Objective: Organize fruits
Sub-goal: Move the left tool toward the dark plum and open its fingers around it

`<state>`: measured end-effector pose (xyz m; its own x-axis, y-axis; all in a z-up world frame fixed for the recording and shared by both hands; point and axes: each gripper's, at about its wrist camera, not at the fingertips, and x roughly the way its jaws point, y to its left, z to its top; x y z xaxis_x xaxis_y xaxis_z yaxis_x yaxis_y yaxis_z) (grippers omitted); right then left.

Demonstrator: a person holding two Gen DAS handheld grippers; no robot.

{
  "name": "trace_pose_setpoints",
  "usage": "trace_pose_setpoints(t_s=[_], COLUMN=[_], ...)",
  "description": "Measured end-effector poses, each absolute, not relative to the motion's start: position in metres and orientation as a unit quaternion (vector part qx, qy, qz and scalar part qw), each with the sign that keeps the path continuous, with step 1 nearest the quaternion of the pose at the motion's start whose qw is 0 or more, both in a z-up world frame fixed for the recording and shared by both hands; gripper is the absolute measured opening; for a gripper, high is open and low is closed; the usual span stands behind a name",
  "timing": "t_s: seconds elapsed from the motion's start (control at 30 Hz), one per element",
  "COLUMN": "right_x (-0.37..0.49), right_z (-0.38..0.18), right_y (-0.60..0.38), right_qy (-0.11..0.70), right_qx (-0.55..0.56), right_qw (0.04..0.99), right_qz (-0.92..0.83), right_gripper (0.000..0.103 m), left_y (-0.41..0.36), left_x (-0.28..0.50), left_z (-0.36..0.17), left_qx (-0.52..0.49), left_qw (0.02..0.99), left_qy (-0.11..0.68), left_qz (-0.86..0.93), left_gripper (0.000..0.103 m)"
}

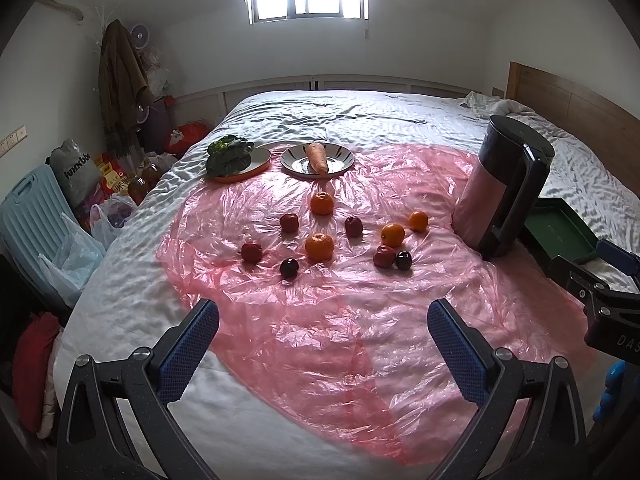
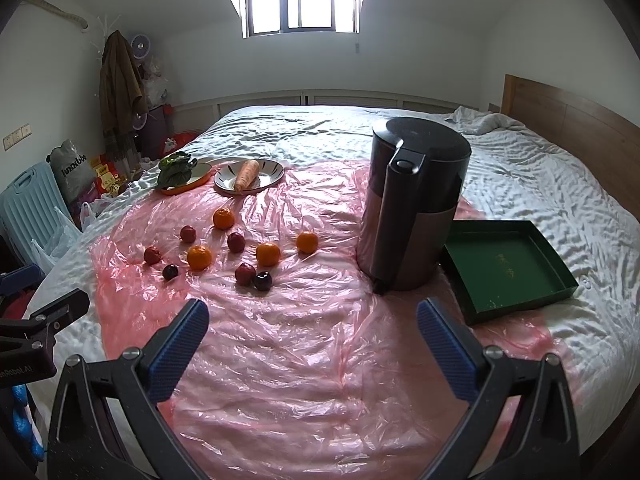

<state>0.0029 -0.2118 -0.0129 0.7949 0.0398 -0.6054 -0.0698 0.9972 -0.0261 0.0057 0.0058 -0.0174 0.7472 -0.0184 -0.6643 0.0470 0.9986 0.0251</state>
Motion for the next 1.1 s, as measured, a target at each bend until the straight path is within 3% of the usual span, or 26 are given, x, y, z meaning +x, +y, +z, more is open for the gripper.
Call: trace_pose_setpoints(t_s=[0.6,1.1], right_x=[0.005,0.025], right_z=[-0.015,-0.046], right_y=[-0.206,-0.176], right_qy=[0.315,0.336], right_qx=[-0.023,-0.032], right_qw=[0.948,0.939], right_qz=[0.038,0.067], right_gripper=[0.103,0.103], left_y=[0.009,0.062], left_x=[0.012,0.03], left_z=[-0.025,-0.055], left_qx=[0.024,0.016], left_qw=[0.927,0.908], left_qy=[0.373,0.417], left_qz=[-0.017,0.025], left_gripper=[0.102,0.102])
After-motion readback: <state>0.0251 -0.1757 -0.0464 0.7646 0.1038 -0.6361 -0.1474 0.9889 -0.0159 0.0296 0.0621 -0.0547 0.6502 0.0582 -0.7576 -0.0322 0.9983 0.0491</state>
